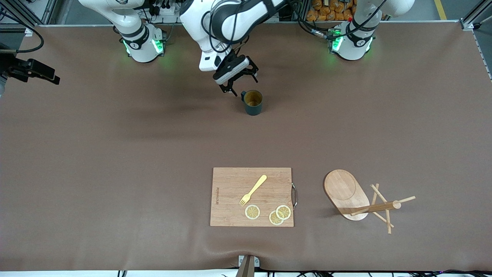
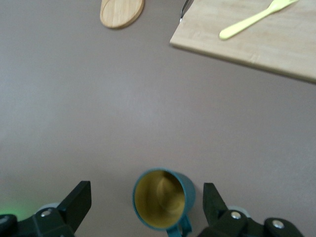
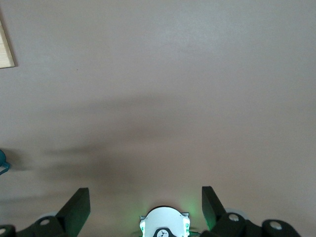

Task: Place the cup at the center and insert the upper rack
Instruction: 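Move the left gripper over to the mug handle, then grasp the mug handle with the left gripper and lift the mug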

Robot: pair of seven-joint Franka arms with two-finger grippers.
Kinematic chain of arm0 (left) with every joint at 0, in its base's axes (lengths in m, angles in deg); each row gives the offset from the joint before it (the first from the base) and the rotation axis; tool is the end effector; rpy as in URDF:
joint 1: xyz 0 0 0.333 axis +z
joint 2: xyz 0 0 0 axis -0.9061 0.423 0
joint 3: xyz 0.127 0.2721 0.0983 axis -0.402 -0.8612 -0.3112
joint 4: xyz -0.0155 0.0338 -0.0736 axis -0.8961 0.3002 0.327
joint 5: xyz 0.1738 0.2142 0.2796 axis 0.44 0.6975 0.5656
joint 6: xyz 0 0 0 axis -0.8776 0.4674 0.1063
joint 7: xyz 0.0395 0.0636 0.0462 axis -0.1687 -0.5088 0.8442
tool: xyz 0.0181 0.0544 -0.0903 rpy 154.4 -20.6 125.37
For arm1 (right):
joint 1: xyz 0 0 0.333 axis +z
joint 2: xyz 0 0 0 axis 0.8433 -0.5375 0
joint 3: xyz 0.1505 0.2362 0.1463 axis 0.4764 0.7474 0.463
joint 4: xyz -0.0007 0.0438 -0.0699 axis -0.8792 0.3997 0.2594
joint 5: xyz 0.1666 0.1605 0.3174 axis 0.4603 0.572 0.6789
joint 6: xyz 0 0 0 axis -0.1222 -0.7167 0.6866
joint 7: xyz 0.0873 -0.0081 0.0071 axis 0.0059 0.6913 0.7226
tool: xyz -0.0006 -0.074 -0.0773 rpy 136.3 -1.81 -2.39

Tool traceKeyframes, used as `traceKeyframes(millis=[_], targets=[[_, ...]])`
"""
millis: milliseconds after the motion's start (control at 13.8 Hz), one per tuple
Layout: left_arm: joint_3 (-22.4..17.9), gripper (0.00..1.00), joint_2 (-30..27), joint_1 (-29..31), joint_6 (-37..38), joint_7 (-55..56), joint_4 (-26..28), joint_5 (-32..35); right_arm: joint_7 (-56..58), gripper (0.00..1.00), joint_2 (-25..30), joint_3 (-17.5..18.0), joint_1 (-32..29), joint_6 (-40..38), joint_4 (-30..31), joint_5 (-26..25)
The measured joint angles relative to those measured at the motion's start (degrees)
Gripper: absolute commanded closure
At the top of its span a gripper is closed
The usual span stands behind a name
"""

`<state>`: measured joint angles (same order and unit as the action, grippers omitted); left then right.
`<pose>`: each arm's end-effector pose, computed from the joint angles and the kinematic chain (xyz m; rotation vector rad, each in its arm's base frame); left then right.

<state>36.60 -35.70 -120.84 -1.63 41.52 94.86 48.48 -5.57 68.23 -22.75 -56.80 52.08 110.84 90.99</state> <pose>0.2980 -0.6142 0.3470 -2.6209 -0.5708 -0.5028 0.4996 -0.0446 0.6245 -3.0925 0.1727 0.2607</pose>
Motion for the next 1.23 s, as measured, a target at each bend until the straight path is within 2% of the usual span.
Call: traceKeyframes(millis=[434,941,1230], targets=[[-1.19,0.0,5.67,-6.47,-0.01,11.09,-0.17,2.13,0.0,0.0,0.0,0.13,-0.05,0.07,0.63,0.0],[-1.57,0.01,11.01,-9.1,-0.3,19.54,-0.45,3.83,0.04,0.0,0.0,0.73,-0.04,0.11,0.69,0.0],[-2.81,0.12,12.36,-10.63,-0.49,22.41,-0.49,4.08,0.13,0.0,0.0,1.02,0.17,0.37,0.74,-0.28]])
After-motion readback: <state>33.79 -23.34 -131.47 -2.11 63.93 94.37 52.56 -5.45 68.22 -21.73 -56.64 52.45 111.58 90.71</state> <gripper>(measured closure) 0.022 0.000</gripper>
